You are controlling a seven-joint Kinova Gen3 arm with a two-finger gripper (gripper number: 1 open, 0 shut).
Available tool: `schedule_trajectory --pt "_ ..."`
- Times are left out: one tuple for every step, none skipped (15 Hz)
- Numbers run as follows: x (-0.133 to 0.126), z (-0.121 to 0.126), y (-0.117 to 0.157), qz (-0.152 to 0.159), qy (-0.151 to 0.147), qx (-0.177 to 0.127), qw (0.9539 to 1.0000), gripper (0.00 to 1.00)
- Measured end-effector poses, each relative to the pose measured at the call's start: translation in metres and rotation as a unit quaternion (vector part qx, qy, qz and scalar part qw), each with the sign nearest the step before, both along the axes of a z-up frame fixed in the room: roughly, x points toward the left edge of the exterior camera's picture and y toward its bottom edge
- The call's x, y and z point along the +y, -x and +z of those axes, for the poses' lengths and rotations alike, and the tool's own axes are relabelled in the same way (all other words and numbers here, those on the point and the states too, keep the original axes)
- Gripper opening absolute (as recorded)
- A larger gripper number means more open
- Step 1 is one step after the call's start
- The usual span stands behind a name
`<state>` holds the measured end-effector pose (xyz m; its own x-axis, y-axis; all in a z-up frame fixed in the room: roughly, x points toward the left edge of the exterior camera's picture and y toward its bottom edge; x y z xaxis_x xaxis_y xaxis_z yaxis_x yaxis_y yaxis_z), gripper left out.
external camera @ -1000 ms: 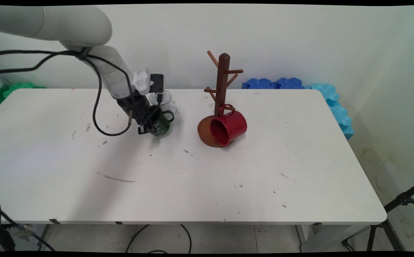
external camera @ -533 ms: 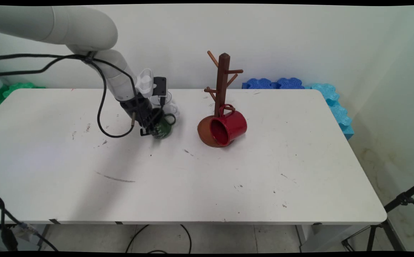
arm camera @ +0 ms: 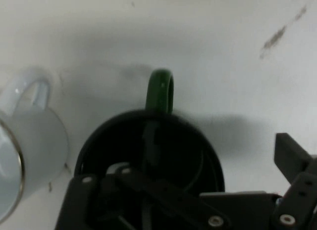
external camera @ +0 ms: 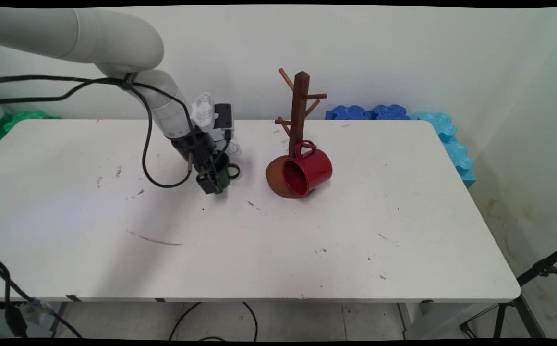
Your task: Place the picked object on the table
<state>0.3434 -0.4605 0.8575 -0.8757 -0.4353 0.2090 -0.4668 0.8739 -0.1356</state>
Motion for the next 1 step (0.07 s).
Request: schedule_trajectory --pt "-0.0001 0.0014 0.0022 0.003 0.001 0.008 1.0000 1.00"
